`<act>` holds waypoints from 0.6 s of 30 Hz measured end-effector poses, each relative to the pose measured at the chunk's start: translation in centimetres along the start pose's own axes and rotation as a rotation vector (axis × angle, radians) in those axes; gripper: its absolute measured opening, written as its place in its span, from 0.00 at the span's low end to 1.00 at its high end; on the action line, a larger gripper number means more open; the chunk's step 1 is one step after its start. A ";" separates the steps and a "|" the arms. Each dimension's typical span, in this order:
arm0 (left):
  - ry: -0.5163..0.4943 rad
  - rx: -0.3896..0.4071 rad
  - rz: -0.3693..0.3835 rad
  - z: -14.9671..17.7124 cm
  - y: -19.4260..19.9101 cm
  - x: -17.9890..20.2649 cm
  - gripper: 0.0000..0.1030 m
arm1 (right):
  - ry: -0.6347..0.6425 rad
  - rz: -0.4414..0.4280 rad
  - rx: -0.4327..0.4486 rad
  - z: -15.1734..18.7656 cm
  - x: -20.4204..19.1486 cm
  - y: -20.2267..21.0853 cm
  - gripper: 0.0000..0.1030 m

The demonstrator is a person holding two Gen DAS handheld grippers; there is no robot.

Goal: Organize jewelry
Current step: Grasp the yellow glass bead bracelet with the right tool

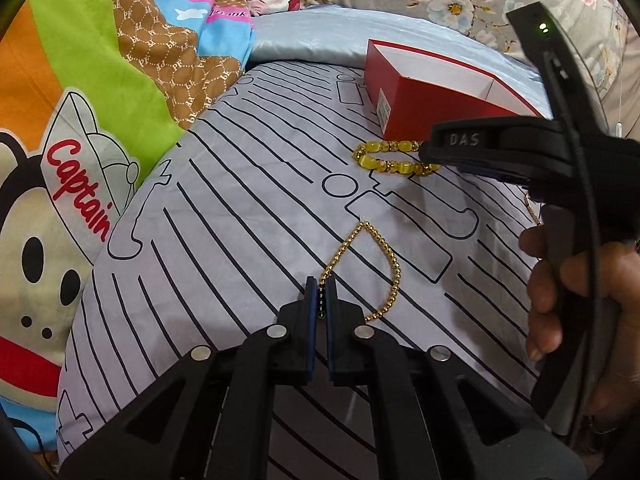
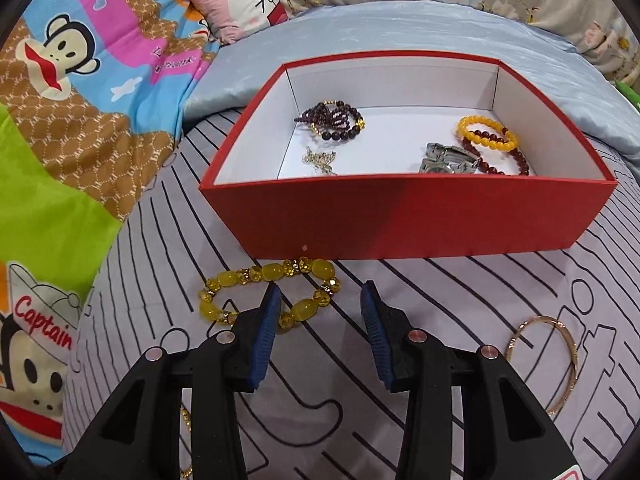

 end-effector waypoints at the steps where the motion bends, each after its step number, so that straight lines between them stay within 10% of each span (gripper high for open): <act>1: 0.000 0.000 0.000 0.0 0.0 0.0 0.04 | 0.009 0.005 0.005 0.1 -0.1 0.0 0.38; 9: -0.005 0.002 -0.010 0.0 0.1 0.1 0.04 | 0.074 0.036 0.004 1.2 1.3 1.1 0.09; 18: -0.009 -0.001 -0.044 0.0 0.1 0.3 0.04 | 0.051 0.019 -0.020 5.2 4.8 6.1 0.09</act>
Point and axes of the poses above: each gripper's, at about its wrist camera, not at the fingertips, and y roughly against the way its jaws point, x to its right, z to its underside, the point moved 4 cm from there along -y, roughly the way its jaws point, and after that the axes turned 9 degrees about x, right-handed, at the moved point
